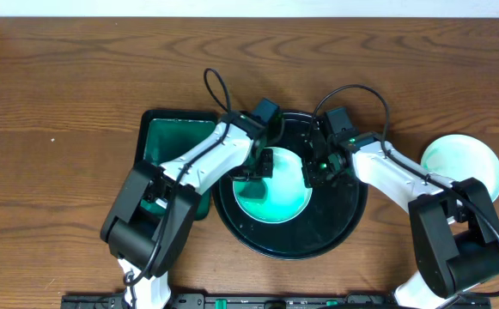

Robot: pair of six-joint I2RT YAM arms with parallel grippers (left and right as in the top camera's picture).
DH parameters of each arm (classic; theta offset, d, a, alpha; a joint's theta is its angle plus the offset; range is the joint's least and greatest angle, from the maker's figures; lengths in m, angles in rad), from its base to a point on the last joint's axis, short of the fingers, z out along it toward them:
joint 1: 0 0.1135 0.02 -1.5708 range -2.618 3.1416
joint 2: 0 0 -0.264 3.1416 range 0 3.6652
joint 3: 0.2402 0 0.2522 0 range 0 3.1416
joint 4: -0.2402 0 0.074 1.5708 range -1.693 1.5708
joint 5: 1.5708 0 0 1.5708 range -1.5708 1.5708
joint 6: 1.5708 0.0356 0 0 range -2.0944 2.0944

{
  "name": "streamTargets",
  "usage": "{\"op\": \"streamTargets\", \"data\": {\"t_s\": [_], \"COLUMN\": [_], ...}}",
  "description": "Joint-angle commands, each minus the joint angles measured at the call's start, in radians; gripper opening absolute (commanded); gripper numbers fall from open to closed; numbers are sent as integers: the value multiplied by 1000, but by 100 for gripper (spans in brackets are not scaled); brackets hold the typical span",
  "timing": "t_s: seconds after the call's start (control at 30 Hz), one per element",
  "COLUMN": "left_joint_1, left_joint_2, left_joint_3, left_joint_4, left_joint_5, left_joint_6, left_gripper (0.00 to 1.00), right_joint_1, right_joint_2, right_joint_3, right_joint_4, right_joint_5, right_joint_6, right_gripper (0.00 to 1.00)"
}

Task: Clean dirty plates on tray and stack at the side
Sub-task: 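Scrub the last white plate with the sponge in the left gripper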

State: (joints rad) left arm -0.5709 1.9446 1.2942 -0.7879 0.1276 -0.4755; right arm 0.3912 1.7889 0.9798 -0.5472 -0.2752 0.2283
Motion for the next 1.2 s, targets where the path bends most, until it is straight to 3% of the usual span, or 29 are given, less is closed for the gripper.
{"op": "streamTargets", "data": {"t_s": [0.0, 0.1, 0.27, 0.5, 0.7, 0.8, 0.93, 1.17], "left_joint_1": [66, 66, 53, -32, -78, -70, -67, -12], "left_joint_2": [42, 47, 76, 97, 97, 96, 96, 43], "left_joint_3": [-43, -43, -48, -48, -48, -48, -48, -45], "left_joint_4": [48, 104, 258, 311, 270, 185, 26, -53], "left_joint_5": [-243, -50, 406, 587, 594, 516, 138, -327], "left_joint_6": [-15, 13, 72, 126, 123, 108, 37, 25], "left_gripper": [7, 7, 7, 7, 7, 7, 7, 7], "right_joint_1": [2, 2, 2, 2, 2, 2, 2, 2], "right_joint_2": [35, 35, 35, 35, 35, 35, 35, 35], "right_joint_3": [-27, -27, -27, -27, -27, -27, -27, -27], "right_joint_4": [-13, -13, -13, -13, -13, -14, -14, -13], "right_joint_5": [69, 69, 69, 69, 69, 69, 69, 69], "right_joint_6": [29, 30, 30, 34, 41, 41, 41, 41], "right_gripper": [1, 1, 1, 1, 1, 1, 1, 1]}}
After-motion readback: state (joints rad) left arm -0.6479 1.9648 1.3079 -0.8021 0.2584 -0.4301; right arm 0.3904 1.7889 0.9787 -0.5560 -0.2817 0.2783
